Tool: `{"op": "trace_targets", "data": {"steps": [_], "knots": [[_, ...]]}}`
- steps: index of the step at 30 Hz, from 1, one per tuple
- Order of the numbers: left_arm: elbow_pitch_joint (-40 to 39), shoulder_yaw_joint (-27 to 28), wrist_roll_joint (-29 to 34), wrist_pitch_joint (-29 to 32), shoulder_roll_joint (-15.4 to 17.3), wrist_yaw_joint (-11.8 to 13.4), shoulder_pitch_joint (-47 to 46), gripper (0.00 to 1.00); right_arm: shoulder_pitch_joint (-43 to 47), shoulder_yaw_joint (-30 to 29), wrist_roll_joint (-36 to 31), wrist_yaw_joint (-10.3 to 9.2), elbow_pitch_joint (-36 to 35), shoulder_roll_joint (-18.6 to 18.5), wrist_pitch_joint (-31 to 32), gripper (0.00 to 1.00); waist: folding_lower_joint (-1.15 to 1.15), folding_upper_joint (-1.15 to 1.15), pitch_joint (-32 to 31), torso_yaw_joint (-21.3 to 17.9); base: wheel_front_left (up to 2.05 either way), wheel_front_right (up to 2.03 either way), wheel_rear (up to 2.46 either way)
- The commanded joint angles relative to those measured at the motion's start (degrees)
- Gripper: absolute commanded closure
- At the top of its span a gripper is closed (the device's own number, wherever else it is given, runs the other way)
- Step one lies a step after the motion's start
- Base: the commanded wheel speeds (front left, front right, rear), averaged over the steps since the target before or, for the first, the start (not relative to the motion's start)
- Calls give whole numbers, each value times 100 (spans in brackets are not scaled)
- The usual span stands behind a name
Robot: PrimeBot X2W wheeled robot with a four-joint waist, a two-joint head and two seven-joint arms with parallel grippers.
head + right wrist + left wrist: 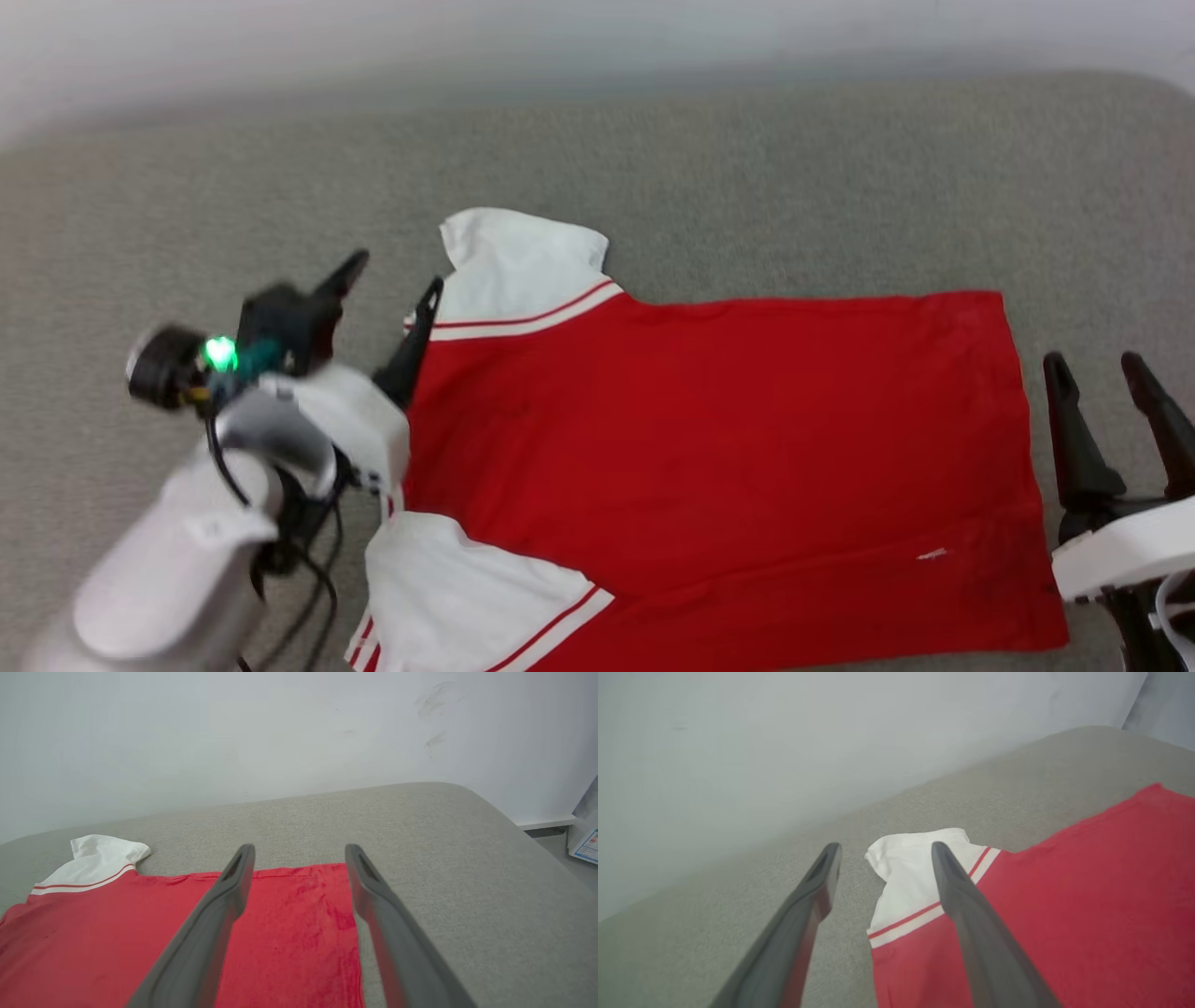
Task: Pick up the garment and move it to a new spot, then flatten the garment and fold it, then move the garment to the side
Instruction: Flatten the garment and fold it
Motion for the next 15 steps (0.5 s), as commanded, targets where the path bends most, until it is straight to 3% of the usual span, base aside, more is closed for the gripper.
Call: {"op": "trace_targets", "data": {"steps": [1, 7, 11, 15], "knots": [[115, -82, 34, 247, 102, -172, -308, 0, -130, 32, -40, -6, -30, -20, -17, 0, 0, 0, 433, -235, 0, 0, 0], [796, -304, -212, 1885, 297, -873, -1644, 0, -396, 51, -82, -6, -66, 31, -91, 0, 0, 0, 948, -452, 0, 0, 0], [1196, -374, -360, 2658, 349, -1099, -2237, 0, -518, 142, -118, -7, -91, 76, -124, 0, 0, 0, 1193, -565, 0, 0, 0], [1563, -410, -474, 3017, 371, -1227, -2615, 0, -598, 232, -128, -6, -81, 122, -161, 0, 0, 0, 1344, -653, 0, 0, 0]]}}
